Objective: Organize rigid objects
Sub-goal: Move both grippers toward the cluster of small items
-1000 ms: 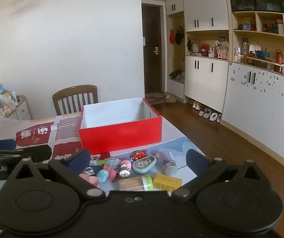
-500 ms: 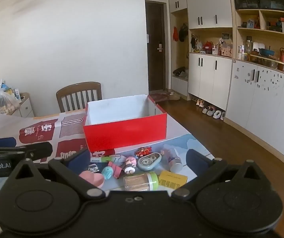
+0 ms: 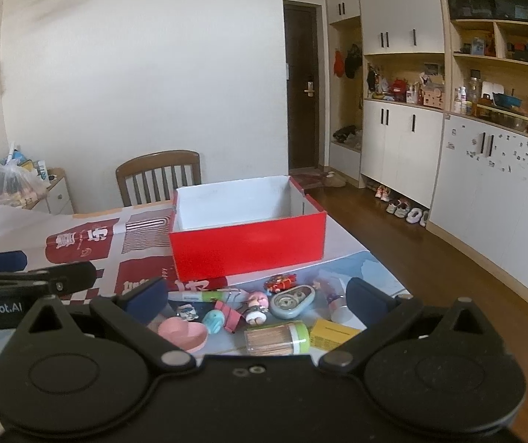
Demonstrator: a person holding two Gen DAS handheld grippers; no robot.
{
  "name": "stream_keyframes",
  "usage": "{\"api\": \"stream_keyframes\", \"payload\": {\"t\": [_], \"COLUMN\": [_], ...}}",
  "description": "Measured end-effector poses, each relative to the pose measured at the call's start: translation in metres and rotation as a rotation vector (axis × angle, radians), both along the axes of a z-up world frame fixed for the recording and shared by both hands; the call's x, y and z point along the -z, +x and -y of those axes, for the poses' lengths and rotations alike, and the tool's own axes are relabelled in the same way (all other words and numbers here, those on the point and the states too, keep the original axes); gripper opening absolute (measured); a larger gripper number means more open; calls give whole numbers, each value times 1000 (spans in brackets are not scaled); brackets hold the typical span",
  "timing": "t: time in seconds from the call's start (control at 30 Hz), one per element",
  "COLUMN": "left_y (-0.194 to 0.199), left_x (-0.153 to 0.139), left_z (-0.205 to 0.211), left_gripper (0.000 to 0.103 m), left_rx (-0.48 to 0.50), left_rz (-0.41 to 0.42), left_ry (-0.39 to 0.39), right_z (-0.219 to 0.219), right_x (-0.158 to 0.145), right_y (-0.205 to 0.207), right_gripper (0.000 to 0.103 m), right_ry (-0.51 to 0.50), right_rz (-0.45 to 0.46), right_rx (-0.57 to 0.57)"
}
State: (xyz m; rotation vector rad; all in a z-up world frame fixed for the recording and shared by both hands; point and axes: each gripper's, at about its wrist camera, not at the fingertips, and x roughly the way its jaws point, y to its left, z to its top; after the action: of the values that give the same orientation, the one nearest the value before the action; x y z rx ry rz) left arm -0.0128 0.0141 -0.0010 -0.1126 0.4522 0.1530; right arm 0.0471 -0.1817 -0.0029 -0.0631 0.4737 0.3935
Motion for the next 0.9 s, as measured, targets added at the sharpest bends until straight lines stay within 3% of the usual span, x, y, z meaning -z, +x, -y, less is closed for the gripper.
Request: {"api": "stream_keyframes", "payload": {"t": [0.47, 0.9], "left_y": [-2, 31], "left_x": [0, 8], "left_z": [-11, -13], "left_gripper": [103, 103], "left_rx": [-34, -42], "left_rz": [-8, -41], "left_ry": [-10, -42], "right_z": [-16, -16], "right_x": [-1, 7], "right_y": [6, 36], "right_gripper": [103, 103], "right_ry": [-14, -29], "right_rz": [0, -27], "right_rx": [-50, -70]}}
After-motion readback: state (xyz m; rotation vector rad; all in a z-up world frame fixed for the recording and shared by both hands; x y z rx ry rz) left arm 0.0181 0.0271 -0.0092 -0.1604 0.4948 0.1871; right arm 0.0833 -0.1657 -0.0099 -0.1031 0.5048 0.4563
